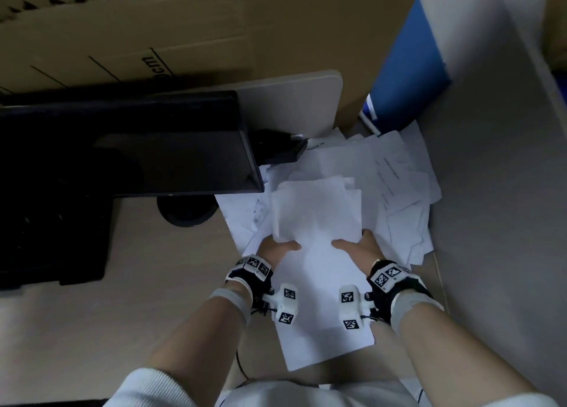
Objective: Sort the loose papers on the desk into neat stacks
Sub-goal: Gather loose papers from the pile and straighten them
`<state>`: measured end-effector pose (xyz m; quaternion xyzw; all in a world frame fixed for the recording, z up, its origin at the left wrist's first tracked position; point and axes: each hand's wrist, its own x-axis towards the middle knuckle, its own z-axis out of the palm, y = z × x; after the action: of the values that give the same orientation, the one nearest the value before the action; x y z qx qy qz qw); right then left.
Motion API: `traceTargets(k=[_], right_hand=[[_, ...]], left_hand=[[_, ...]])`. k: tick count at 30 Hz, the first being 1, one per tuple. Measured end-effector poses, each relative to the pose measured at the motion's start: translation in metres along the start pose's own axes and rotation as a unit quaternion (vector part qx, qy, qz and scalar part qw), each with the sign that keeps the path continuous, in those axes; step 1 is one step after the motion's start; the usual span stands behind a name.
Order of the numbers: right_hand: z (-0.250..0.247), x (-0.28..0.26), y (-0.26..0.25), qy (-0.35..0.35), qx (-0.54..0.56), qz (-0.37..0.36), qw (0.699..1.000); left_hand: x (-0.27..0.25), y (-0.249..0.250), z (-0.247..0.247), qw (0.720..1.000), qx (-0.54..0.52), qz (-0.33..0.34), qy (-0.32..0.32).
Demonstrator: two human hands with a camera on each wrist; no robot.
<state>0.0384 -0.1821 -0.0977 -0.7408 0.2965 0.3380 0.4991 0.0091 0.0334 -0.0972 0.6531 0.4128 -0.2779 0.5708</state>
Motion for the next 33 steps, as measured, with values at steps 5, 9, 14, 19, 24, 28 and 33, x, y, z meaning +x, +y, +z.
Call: traceTargets(k=[5,9,14,19,24,28,33], right_hand=[[-0.003,-0.006,0.000,-0.021,-0.046,0.013,0.999],[-0.017,-0.009,0.005,-0.040,-0.044,0.009,0.998],[-0.023,-0.010,0.016,-0.071,-0.046,0.058,0.995],[-0.034,-0.017,0.029,0.010,-0.049,0.093,0.994],[-0.057,-0.015,0.024,0.114,-0.025,0.071,0.991],[-0.047,-0.011,0.006,0.083,-0.028,0.098,0.991],[-0.011,-0.011,-0.001,0.003,-0.019,0.125,0.992]], left_hand=[[0.001,-0.007,-0.006,0.996,-0.068,-0.020,-0.045],[-0.006,-0.002,-0.007,0.994,-0.095,-0.023,-0.058],[-0.010,-0.001,0.003,0.998,-0.046,-0.007,-0.040],[-0.007,0.003,0.023,0.994,0.085,0.040,-0.057],[-0.003,0.011,0.034,0.971,0.209,0.052,-0.107],[0.002,0.023,0.026,0.941,0.324,0.094,0.009],[0.010,0.027,-0.009,0.911,0.403,0.055,0.065]])
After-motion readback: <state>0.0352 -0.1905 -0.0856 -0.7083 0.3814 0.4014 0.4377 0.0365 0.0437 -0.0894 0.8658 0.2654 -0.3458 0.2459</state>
